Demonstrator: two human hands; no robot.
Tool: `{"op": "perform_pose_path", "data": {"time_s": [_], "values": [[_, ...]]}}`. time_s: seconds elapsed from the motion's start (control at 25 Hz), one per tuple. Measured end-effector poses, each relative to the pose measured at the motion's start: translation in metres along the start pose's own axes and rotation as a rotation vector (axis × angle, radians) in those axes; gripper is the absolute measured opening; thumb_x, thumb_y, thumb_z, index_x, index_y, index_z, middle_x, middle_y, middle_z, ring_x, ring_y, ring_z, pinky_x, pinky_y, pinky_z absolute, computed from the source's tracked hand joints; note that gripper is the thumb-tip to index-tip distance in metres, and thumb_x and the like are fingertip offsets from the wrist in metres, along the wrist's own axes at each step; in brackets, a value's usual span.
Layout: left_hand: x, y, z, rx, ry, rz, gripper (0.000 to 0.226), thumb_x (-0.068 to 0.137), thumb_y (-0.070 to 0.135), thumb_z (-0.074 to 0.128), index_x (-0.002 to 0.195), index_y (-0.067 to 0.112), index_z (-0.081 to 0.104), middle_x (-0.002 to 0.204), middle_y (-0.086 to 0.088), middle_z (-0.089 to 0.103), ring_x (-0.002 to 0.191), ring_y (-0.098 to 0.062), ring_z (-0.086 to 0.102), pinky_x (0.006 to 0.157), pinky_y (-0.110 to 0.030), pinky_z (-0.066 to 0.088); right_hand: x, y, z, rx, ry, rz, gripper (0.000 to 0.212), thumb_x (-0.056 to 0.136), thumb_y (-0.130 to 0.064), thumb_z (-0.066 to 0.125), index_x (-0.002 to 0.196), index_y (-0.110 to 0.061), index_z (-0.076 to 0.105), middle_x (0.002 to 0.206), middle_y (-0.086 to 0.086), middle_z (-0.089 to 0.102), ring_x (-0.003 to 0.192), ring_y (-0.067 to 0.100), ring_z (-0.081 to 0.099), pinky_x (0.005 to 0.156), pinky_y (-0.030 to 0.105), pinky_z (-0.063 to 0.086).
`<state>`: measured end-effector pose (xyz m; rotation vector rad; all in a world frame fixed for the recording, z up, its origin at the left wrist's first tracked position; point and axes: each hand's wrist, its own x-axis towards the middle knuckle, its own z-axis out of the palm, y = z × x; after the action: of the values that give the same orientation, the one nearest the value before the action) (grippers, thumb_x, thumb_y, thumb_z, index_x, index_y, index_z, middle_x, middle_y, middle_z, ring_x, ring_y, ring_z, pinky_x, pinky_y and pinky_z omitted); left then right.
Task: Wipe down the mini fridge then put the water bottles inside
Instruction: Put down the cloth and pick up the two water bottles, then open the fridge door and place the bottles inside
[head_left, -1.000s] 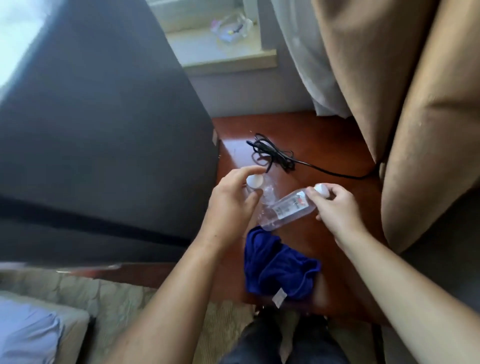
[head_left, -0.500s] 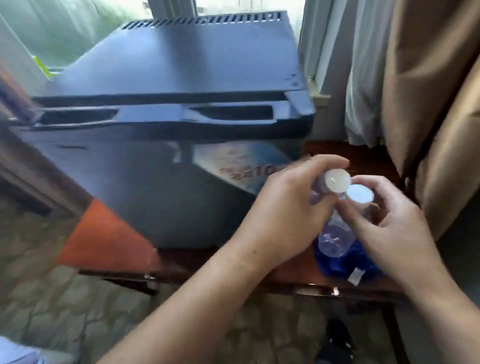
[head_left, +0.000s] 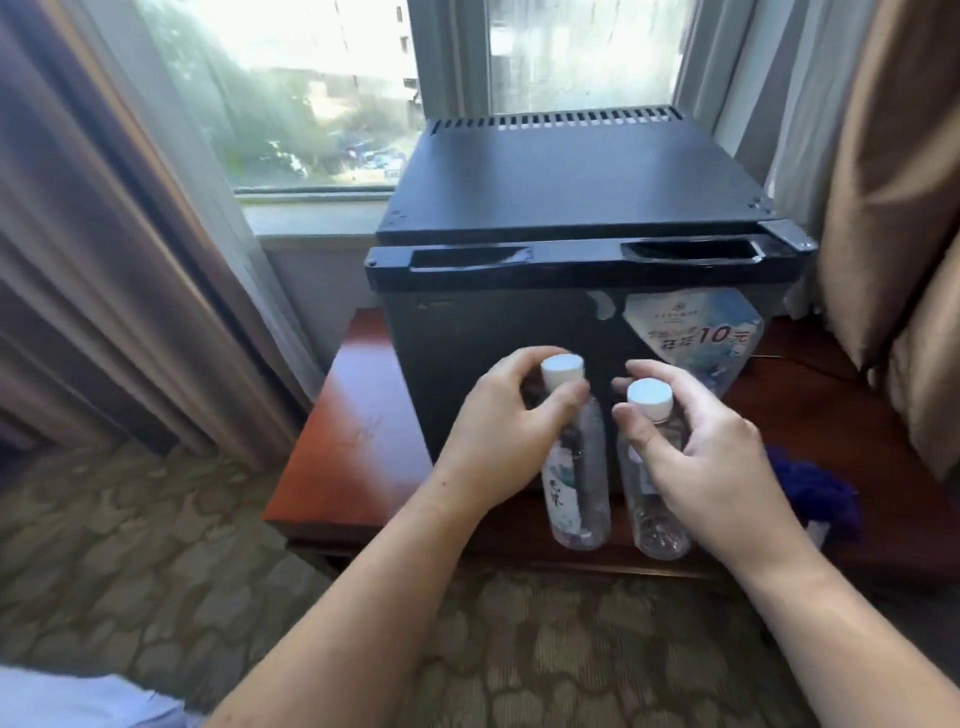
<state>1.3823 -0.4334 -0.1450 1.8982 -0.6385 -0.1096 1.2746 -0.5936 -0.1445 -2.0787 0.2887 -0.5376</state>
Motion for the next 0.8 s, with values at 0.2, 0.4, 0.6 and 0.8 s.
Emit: {"op": "perform_pose_path", "data": {"time_s": [0.2, 0.4, 0.6, 0.8], "values": [[-0.024, -0.053, -0.092, 0.181, 0.247, -0.055, 0.037, 0.089, 0.046, 0.062, 0.12, 0.027, 0.064, 0.136, -0.002, 0.048, 0.128, -0.018, 0.055, 0.113, -0.043, 0.045, 0.002, -0.037, 0.089, 0.04, -0.136, -0.054, 0.037, 0.096, -0.036, 0.066, 0.132, -0.03, 0.06, 0.115, -0.011, 0.073, 0.105, 0.001, 0.069, 0.097, 0.023, 0.053], [-0.005, -0.058, -0.164, 0.175, 0.049, 0.049, 0.024, 0.097, 0.041, 0.066, 0.119, 0.036, 0.058, 0.162, 0.015, 0.016, 0.157, -0.015, 0.022, 0.123, -0.036, 0.028, 0.012, -0.094, 0.147, -0.042, -0.12, -0.189, 0.043, 0.099, -0.036, 0.063, 0.137, -0.017, 0.058, 0.136, -0.004, 0.06, 0.125, 0.004, 0.054, 0.107, 0.012, 0.039], [0.052, -0.067, -0.221, 0.128, -0.297, 0.151, 0.057, 0.081, 0.074, 0.061, 0.124, 0.037, 0.059, 0.163, 0.023, 0.032, 0.14, -0.01, 0.053, 0.117, -0.047, 0.044, 0.05, -0.142, 0.191, -0.083, 0.011, -0.105, 0.031, 0.1, -0.034, 0.06, 0.126, -0.016, 0.06, 0.137, -0.005, 0.054, 0.13, 0.008, 0.049, 0.103, 0.005, 0.032], [0.08, -0.079, -0.249, 0.046, -0.38, 0.185, 0.067, 0.077, 0.073, 0.059, 0.128, 0.029, 0.06, 0.134, 0.024, 0.061, 0.125, 0.0, 0.061, 0.111, -0.043, 0.049, 0.06, -0.171, 0.22, -0.146, 0.095, 0.06, 0.028, 0.101, -0.04, 0.055, 0.122, -0.021, 0.058, 0.118, -0.006, 0.061, 0.104, 0.01, 0.057, 0.081, 0.017, 0.045]]}}
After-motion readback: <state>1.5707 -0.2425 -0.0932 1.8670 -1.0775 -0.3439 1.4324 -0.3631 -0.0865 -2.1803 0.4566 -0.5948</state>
